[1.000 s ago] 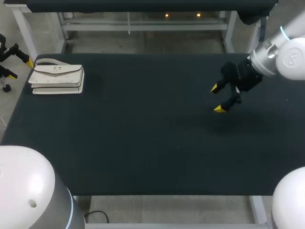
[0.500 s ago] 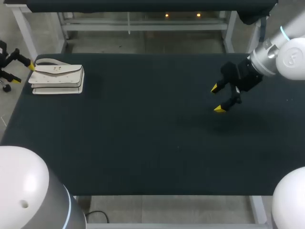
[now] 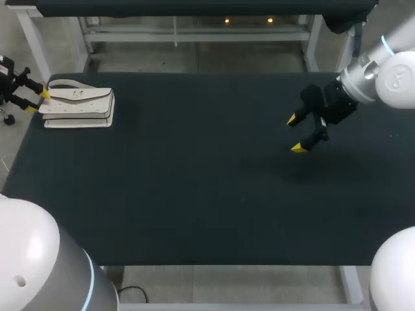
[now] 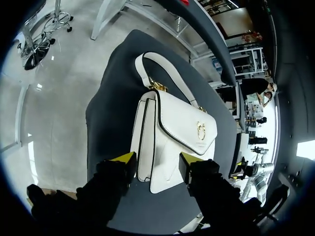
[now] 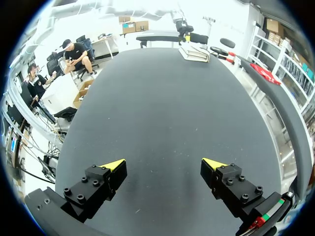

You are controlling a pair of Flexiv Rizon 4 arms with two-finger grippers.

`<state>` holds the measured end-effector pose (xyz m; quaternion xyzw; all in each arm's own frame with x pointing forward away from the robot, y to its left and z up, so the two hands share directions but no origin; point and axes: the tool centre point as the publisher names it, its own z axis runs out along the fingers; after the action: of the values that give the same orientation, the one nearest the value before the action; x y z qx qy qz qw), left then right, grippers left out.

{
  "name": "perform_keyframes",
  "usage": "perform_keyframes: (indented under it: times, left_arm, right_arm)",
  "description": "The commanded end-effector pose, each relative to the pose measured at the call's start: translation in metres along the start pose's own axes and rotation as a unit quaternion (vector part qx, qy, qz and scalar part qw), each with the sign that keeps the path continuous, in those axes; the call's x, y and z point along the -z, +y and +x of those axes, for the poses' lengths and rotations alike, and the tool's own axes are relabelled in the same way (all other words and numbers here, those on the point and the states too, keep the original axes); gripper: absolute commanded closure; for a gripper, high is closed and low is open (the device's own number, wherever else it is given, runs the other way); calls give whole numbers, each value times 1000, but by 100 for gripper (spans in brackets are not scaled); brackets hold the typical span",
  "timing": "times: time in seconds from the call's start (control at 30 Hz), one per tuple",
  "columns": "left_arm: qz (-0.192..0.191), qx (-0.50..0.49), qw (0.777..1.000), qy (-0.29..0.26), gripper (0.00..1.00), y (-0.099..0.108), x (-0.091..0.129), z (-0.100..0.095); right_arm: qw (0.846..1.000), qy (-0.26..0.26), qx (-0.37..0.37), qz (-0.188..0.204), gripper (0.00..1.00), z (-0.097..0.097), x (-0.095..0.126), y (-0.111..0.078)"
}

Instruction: Pick up the bag, open it, inspect its contents, close it, and place it on the opposite side

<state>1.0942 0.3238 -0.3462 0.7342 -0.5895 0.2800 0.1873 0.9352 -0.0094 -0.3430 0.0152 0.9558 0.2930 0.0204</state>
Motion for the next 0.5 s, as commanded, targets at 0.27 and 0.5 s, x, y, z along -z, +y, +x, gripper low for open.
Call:
perform_keyframes:
  times: [0.27, 0.5]
  left_arm:
    - [-9, 2, 1000, 14, 66, -9, -6, -3]
    - [-7, -2, 1000, 19, 70, -7, -6, -1]
  right_arm:
    - [1000, -1, 0, -1, 0, 0, -1, 0]
    - [1000, -1, 0, -1, 0, 0, -1, 0]
